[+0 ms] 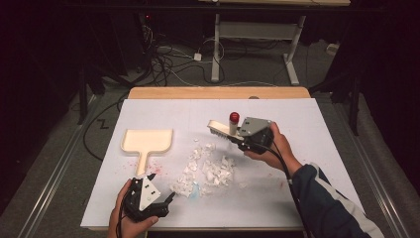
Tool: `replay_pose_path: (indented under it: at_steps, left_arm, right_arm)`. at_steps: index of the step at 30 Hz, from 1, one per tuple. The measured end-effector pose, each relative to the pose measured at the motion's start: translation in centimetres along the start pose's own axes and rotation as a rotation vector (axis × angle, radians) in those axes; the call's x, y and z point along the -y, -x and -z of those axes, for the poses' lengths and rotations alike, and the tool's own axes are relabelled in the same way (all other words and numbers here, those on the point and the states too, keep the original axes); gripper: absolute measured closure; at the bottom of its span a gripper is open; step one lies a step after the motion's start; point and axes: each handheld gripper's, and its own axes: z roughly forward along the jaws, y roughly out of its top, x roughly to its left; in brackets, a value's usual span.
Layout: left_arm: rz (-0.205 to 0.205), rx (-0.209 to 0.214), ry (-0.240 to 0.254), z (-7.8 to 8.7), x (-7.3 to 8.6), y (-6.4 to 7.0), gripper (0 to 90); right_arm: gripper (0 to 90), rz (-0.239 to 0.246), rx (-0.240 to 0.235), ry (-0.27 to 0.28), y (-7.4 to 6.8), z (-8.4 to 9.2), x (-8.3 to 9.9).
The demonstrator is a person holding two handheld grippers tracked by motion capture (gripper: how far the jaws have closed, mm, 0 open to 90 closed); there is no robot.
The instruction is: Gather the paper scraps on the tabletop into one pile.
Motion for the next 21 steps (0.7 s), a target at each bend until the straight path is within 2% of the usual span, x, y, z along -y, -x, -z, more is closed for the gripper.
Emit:
replay_pose_path:
  at_steps: [1, 2, 5, 6, 7, 9, 10, 12, 13, 14, 16, 18, 19, 20, 21]
  left_arm:
    - [0.001, 0.001, 0.0, 0.0, 0.0, 0.0, 16.8]
    - [0.013, 0.007, -0.006, 0.0, 0.1, 0.0, 16.8]
    - [0.006, 0.005, 0.002, 0.0, 0.1, -0.1, 16.8]
    - [0.02, 0.01, -0.005, 0.0, 0.2, 0.0, 16.8]
    - [0.019, 0.011, -0.006, 0.0, 0.2, 0.0, 16.8]
    - [0.016, 0.013, -0.006, 0.0, 0.2, -0.1, 16.8]
    - [0.018, 0.014, -0.006, 0.0, 0.2, -0.1, 16.8]
    - [0.007, 0.01, 0.0, -0.1, 0.2, -0.2, 16.8]
    - [0.02, 0.016, -0.008, 0.0, 0.3, -0.2, 16.8]
    - [0.02, 0.016, -0.008, 0.0, 0.3, -0.2, 16.8]
    - [0.025, 0.018, -0.006, -0.1, 0.3, -0.2, 16.8]
    - [0.027, 0.017, -0.006, -0.1, 0.4, -0.2, 16.8]
    - [0.027, 0.017, -0.006, -0.1, 0.4, -0.2, 16.8]
    - [0.027, 0.017, -0.004, 0.0, 0.4, -0.2, 16.8]
    - [0.025, 0.017, -0.004, 0.0, 0.4, -0.3, 16.8]
  right_arm:
    - [68.0, 0.012, 0.011, -0.017, 0.3, -1.3, -0.3]
    - [68.0, 0.012, 0.011, -0.017, 0.3, -1.3, -0.3]
    - [68.0, 0.021, 0.022, -0.046, 0.8, -4.0, -0.9]
    - [68.0, 0.021, 0.022, -0.046, 0.8, -4.0, -0.9]
    - [68.0, 0.018, 0.03, -0.058, 1.0, -5.4, -1.1]
    - [68.0, 0.032, 0.037, -0.076, 0.9, -6.8, -1.2]
    - [68.0, 0.032, 0.037, -0.076, 0.9, -6.8, -1.2]
    - [68.0, 0.055, 0.044, -0.084, 0.6, -8.0, -1.3]
    - [68.0, 0.052, 0.025, -0.07, 0.3, -9.0, -1.3]
    - [68.0, 0.052, 0.025, -0.07, 0.3, -9.0, -1.3]
    - [67.9, 0.063, -0.017, -0.055, -0.5, -9.8, -1.6]
    - [67.8, 0.064, -0.069, -0.036, -1.2, -9.9, -1.7]
    - [67.8, 0.064, -0.069, -0.036, -1.2, -9.9, -1.7]
    - [67.5, 0.069, -0.13, -0.005, -1.8, -9.6, -1.6]
    - [67.5, 0.069, -0.13, -0.005, -1.8, -9.6, -1.6]
